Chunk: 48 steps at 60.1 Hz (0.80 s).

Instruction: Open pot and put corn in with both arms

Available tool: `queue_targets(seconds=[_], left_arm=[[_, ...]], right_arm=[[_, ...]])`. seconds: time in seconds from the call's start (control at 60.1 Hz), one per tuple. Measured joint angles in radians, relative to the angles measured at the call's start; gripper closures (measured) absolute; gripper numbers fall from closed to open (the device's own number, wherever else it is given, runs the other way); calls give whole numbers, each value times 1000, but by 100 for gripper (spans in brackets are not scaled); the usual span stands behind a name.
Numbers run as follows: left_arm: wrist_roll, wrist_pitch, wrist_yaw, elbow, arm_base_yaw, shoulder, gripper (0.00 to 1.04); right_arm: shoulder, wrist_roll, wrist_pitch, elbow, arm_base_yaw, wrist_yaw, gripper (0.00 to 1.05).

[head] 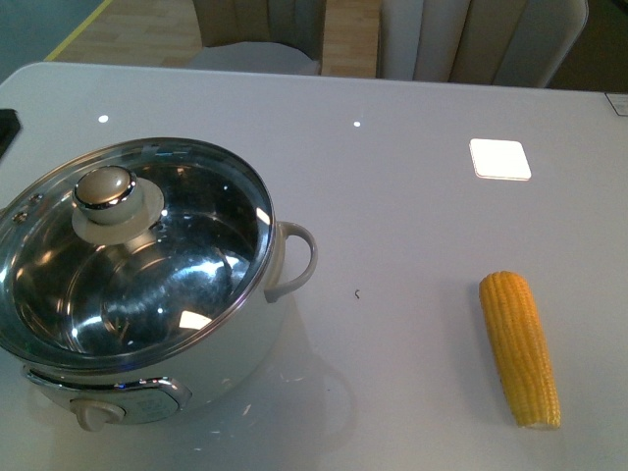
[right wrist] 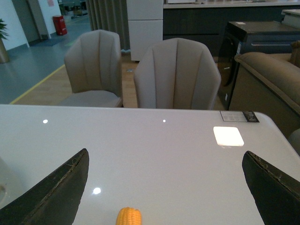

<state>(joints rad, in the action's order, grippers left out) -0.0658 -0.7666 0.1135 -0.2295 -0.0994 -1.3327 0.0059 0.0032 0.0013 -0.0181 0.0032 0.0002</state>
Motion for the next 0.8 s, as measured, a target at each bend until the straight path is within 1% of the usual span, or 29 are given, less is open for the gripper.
queue_targets(seconds=[0.033,0.1,0.216,0.516,0.799], left_arm=[[11,-64,-11,-4,-15,-70,7],[23,-141,-24,-18,-36,-164,7],[45,-228,-53,-55,-74,-299,7],[97,-285,-97,-128,-148,-498,7],[108,-309,-114,-190,-150,-605,7]], right_arm=[[0,0,0,0,0,0,9],[0,0,0,0,0,0,9],[0,0,0,0,0,0,9],[0,0,0,0,0,0,9],[0,0,0,0,0,0,9]])
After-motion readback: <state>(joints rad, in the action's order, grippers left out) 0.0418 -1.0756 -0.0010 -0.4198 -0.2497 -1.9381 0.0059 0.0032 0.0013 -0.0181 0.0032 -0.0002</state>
